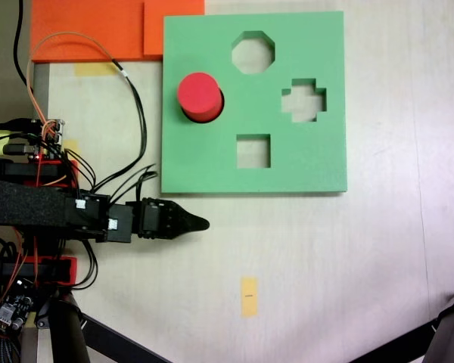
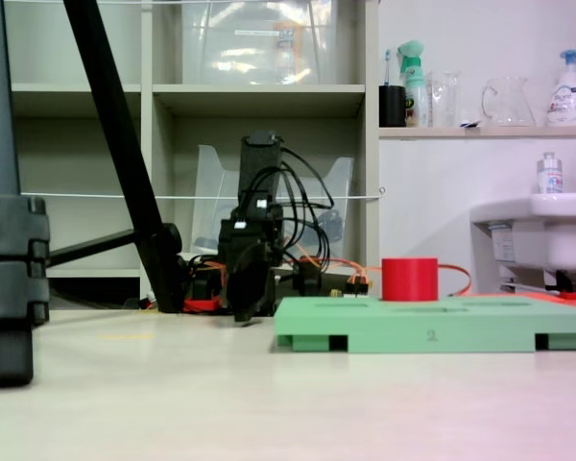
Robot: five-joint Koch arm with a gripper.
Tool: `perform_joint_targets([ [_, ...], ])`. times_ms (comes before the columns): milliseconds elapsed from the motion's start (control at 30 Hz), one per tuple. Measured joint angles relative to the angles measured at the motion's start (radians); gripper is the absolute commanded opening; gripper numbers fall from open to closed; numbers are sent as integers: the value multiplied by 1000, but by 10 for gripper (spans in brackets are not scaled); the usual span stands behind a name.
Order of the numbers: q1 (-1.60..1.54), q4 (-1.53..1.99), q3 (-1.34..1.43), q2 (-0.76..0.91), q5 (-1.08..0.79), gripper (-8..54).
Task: Put the cylinder block into the corresponding hole
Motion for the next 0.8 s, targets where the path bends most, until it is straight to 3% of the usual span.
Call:
perform_joint_targets([
  [800, 25, 103, 35, 0, -2, 346],
])
